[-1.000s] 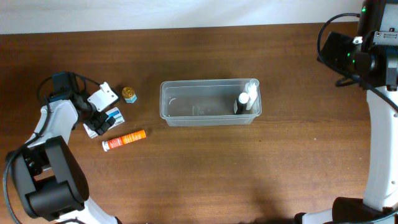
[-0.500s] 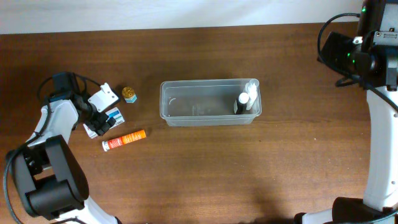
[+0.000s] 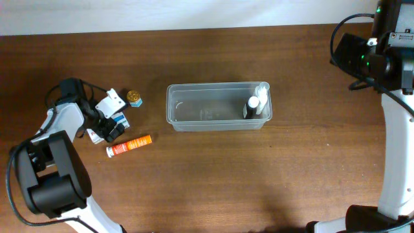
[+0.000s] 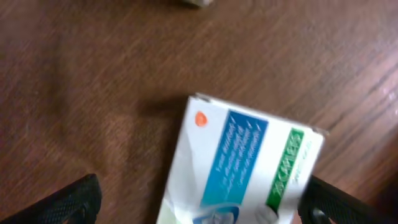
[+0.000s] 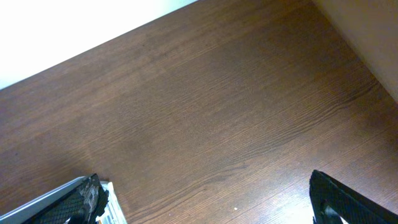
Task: Pack container
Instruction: 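Adjust and grasp the Panadol box with the left gripper, then lift the Panadol box and carry it over the container, then lower the Panadol box into the container next to the bottles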
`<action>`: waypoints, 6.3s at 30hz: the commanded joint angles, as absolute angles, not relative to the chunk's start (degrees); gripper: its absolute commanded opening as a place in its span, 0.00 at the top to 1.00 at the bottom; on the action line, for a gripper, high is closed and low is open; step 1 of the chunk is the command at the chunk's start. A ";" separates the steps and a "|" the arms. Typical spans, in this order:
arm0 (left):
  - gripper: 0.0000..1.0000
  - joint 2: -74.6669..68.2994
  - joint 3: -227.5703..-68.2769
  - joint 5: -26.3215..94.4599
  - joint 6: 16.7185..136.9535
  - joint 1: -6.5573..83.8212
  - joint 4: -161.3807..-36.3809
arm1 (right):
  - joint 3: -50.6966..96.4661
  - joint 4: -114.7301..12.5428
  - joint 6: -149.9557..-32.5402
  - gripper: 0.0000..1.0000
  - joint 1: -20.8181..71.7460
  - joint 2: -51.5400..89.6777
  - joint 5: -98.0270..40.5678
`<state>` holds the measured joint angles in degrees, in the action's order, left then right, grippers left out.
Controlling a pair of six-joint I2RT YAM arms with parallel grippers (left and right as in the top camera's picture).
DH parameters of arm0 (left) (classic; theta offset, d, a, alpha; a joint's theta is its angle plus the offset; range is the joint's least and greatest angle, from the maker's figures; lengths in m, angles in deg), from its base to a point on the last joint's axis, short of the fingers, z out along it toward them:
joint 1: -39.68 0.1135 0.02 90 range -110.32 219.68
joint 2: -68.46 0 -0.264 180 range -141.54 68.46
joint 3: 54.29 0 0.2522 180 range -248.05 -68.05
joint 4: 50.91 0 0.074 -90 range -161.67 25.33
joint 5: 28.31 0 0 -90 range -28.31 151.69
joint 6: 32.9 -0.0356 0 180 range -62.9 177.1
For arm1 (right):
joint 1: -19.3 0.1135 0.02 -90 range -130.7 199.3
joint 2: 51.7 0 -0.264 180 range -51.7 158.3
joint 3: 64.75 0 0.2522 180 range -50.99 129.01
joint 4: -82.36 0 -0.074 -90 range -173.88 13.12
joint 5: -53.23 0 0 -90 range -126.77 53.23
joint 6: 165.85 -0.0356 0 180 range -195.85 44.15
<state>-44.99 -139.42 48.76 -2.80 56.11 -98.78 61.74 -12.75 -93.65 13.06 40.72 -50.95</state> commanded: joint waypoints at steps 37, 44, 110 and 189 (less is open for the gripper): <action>0.00 -48.33 -139.40 57.65 27.41 55.98 -96.42 | 62.54 -12.85 -93.70 0.02 12.84 40.83 -52.06; 0.07 -48.33 -139.40 58.05 23.84 55.98 -96.38 | 62.54 -12.88 -93.70 0.02 12.84 40.83 -52.06; 0.47 -56.48 -182.52 53.54 16.13 8.63 -122.63 | 62.54 -12.88 -93.67 0.02 12.84 40.83 -52.06; 0.43 -64.15 -194.85 52.01 18.95 2.93 -114.74 | 62.54 -12.85 -93.67 0.02 12.84 40.83 -52.04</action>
